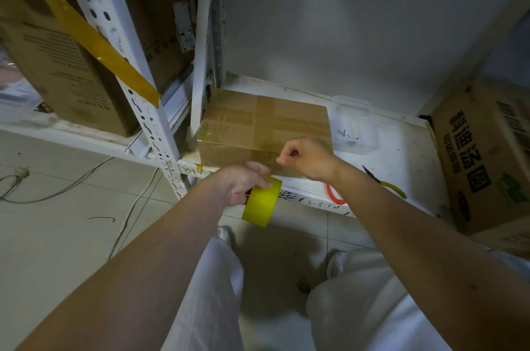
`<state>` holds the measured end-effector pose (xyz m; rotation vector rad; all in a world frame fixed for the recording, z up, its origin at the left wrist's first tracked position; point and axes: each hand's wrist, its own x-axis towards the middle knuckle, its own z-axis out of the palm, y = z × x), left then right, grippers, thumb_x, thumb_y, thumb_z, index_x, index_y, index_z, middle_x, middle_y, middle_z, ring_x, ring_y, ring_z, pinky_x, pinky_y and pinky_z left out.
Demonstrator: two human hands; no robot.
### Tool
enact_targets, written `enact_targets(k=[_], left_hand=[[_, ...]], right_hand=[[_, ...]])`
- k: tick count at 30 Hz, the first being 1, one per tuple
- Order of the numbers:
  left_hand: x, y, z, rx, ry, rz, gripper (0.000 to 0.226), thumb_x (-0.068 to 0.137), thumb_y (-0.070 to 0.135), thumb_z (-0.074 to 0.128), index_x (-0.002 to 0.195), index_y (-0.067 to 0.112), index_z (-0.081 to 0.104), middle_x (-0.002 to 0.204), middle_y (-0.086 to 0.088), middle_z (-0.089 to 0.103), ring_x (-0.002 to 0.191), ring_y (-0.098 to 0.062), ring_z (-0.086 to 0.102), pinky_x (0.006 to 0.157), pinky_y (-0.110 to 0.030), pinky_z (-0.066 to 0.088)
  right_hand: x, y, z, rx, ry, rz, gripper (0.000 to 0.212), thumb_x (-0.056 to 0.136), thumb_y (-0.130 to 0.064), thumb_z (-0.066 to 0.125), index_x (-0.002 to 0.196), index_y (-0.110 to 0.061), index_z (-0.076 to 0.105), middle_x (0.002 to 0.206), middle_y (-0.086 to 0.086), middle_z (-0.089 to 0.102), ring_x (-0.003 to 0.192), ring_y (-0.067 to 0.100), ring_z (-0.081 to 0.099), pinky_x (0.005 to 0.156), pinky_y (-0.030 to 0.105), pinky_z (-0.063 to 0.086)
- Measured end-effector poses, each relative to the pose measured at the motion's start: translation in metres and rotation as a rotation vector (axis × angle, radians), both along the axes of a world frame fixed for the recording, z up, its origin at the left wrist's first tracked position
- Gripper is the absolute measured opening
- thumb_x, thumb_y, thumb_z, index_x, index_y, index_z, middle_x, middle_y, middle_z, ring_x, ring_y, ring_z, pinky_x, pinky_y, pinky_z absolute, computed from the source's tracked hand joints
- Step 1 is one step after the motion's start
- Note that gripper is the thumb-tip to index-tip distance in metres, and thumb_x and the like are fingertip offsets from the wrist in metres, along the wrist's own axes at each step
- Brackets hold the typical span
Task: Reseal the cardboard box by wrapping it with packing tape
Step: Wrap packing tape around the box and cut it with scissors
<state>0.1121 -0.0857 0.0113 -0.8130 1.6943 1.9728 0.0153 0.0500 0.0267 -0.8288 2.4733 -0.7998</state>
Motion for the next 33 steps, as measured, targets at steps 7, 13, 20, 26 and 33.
enact_targets(k=[7, 13, 20, 26, 33], left_hand=[[0.006, 0.001, -0.001, -0.036, 0.046, -0.029, 0.043, 0.087, -0.004, 0.06, 0.124, 0.015, 0.058, 0.129, -0.015, 0.059, 0.122, -0.03, 0.053, 0.107, -0.052, 0.039], [0.009, 0.006, 0.006, 0.007, 0.065, -0.003, 0.049, 0.086, -0.007, 0.06, 0.131, 0.012, 0.052, 0.128, -0.017, 0.059, 0.115, -0.03, 0.057, 0.098, -0.046, 0.047], [0.017, 0.01, 0.01, 0.04, 0.108, 0.022, 0.074, 0.078, -0.009, 0.069, 0.141, 0.006, 0.033, 0.127, -0.021, 0.058, 0.114, -0.035, 0.059, 0.094, -0.048, 0.05], [0.015, 0.014, 0.012, -0.103, 0.042, 0.016, 0.049, 0.088, 0.006, 0.064, 0.132, -0.005, 0.045, 0.127, -0.019, 0.059, 0.118, -0.033, 0.057, 0.103, -0.043, 0.045], [0.003, 0.009, -0.014, -0.146, -0.061, 0.211, 0.057, 0.085, 0.031, 0.07, 0.129, 0.004, 0.049, 0.129, -0.016, 0.058, 0.117, -0.034, 0.057, 0.1, -0.047, 0.047]], right_hand=[[0.003, 0.003, -0.004, 0.136, -0.136, 0.049, 0.024, 0.077, -0.042, 0.076, 0.081, -0.019, 0.071, 0.092, -0.002, 0.069, 0.092, 0.014, 0.063, 0.085, 0.033, 0.051], [0.012, 0.003, 0.0, -0.014, -0.126, 0.003, 0.009, 0.079, -0.022, 0.078, 0.077, -0.016, 0.071, 0.087, 0.004, 0.07, 0.089, 0.02, 0.065, 0.086, 0.038, 0.053], [0.014, 0.004, 0.0, -0.06, 0.093, -0.109, 0.016, 0.082, -0.031, 0.075, 0.068, -0.027, 0.067, 0.077, -0.01, 0.067, 0.079, 0.012, 0.063, 0.072, 0.032, 0.053], [0.016, 0.007, 0.002, 0.037, 0.289, -0.107, 0.014, 0.082, -0.04, 0.072, 0.073, -0.029, 0.069, 0.08, -0.014, 0.067, 0.096, 0.011, 0.05, 0.076, 0.03, 0.044], [0.013, -0.009, 0.017, -0.055, 0.379, -0.14, 0.01, 0.078, -0.045, 0.072, 0.075, -0.035, 0.07, 0.091, -0.016, 0.063, 0.1, 0.008, 0.04, 0.087, 0.03, 0.035]])
